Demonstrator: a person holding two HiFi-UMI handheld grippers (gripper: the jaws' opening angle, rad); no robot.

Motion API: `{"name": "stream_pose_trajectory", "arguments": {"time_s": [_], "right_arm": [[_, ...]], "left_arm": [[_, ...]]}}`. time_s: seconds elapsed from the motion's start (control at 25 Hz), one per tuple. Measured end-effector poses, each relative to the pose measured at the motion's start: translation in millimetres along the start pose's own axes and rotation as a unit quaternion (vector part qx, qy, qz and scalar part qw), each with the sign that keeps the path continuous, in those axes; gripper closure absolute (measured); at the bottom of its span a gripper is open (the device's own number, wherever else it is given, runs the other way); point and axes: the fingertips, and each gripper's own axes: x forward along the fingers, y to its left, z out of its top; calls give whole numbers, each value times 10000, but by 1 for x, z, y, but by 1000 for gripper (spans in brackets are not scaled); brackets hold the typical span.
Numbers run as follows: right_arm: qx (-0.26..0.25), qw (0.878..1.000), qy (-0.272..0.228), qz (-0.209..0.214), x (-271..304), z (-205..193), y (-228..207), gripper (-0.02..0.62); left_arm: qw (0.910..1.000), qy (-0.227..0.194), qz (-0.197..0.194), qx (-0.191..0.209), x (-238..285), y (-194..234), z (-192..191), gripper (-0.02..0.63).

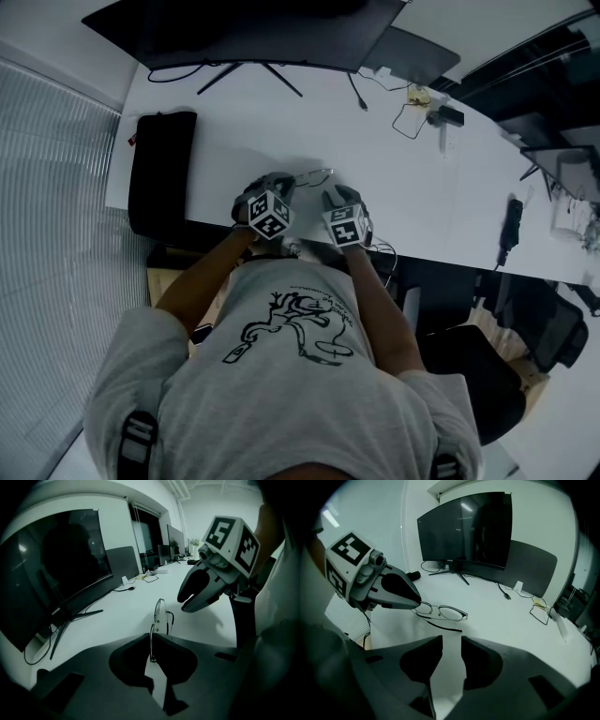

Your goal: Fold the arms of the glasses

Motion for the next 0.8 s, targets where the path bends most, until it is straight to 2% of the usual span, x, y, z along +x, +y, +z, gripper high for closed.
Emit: {"name": "stream_pose_trajectory", "arguments": {"time_s": [0.16,0.28,0.6,0.8], "right_arm": [[27,9999,-125,-39,-7,1,-7,482],[141,9998,-132,-93,-13,-1,-11,486],[342,9989,-306,-110,-28,5,-18,494],[484,9976,-483,-95,-38,12,-22,502]], "left_arm": [[9957,34,377,851,6,-1,-1,572],[9908,74,513,1251,10,-4,-1,572],[9767,248,654,2028,21,-18,-5,571],[9743,277,645,2138,21,-25,-8,557]]}}
